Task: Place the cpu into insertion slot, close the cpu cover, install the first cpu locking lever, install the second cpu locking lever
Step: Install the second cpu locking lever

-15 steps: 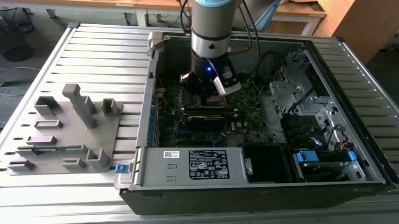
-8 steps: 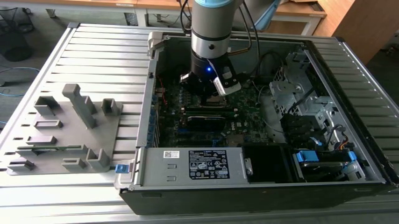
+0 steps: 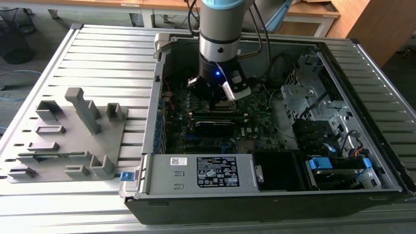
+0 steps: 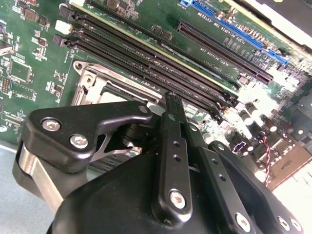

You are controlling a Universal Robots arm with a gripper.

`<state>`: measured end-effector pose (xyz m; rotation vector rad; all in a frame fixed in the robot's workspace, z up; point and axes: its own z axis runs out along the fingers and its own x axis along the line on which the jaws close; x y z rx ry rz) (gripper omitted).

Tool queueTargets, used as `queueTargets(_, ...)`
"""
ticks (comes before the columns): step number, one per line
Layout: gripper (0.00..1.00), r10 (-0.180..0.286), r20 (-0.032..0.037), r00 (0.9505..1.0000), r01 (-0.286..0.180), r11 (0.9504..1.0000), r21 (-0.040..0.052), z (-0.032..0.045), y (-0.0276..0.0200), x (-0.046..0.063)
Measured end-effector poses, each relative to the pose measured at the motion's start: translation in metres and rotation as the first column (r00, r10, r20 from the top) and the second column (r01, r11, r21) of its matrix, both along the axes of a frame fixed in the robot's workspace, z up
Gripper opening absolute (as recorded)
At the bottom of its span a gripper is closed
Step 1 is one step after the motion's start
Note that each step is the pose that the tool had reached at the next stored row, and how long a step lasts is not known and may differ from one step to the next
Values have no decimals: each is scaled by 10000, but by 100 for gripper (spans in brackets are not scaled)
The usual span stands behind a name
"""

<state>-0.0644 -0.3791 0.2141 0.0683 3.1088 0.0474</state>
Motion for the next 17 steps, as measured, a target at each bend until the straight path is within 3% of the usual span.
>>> queueTargets(17, 11, -1, 2, 10000, 1, 10000, 1, -62, 0, -4)
